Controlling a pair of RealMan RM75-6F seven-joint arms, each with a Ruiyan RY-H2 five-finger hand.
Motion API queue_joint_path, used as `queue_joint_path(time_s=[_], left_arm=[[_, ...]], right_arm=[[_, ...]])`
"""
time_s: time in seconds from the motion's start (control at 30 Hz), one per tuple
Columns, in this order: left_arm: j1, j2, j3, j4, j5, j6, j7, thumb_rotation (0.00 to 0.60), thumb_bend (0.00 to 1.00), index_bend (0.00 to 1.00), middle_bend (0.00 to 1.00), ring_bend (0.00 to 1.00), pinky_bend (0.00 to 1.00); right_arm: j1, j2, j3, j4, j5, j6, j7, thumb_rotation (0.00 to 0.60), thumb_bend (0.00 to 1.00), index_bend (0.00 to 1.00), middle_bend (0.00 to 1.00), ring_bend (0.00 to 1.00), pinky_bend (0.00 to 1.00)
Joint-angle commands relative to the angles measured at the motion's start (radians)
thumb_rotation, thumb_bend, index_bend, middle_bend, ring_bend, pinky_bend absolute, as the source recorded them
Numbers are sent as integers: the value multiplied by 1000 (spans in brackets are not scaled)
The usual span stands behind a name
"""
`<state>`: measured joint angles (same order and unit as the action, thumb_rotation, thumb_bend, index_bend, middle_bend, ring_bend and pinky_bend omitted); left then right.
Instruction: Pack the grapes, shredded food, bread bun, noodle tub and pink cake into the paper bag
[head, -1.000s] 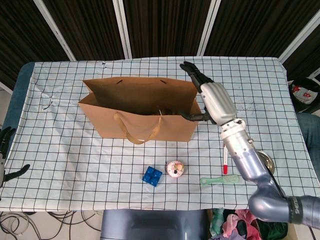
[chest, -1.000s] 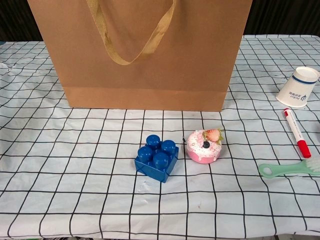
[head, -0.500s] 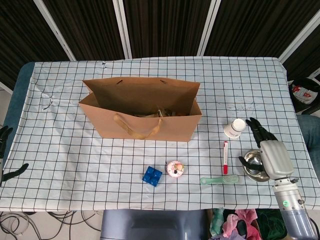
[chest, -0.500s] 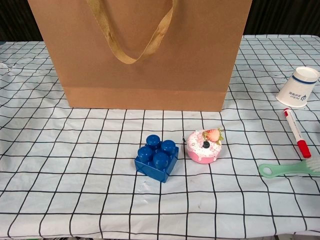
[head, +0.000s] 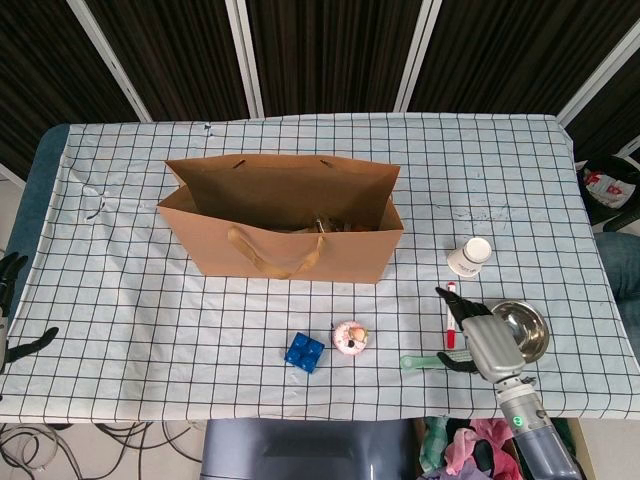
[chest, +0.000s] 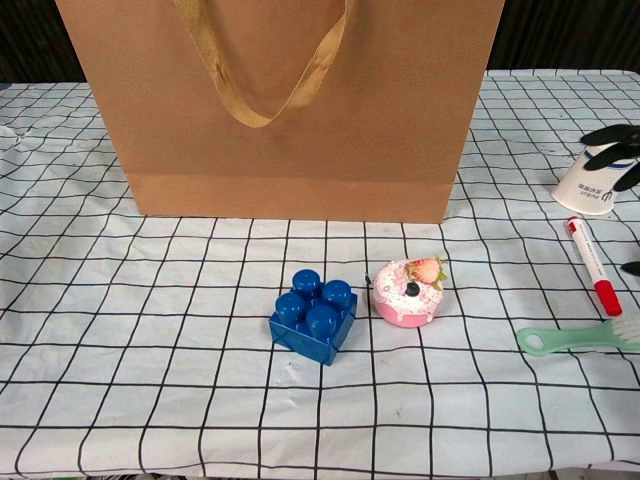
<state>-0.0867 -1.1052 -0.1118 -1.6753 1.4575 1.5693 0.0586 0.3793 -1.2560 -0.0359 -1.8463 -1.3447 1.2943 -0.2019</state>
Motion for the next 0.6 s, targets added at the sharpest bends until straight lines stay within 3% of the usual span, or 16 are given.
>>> queue_joint_path(time_s=[0.03,0.17,0.3,0.6], left_arm=[[0,1,-1,1,-2,-1,-1,600,76,86,53,0,0],[-1,2,-1,1,-5,-7,-1,600,75,86,53,0,0],[-5,2,0,0,-10,-17,5,600,75,86,52,0,0],[-5,2,-3,-1,-15,-18,6,600,76,86,52,0,0]], right_arm=[[49,-83,7,38,-14,-73,-113,600,168,83,120,191,225],[91,-136,27,49,7,-131,-201,600,169,83,120,190,225],[169,-210,78,78,127,-263,-262,600,168,83,119,189,225],[236,-295,118,139,235,-320,-345,600,168,83,118,189,225]])
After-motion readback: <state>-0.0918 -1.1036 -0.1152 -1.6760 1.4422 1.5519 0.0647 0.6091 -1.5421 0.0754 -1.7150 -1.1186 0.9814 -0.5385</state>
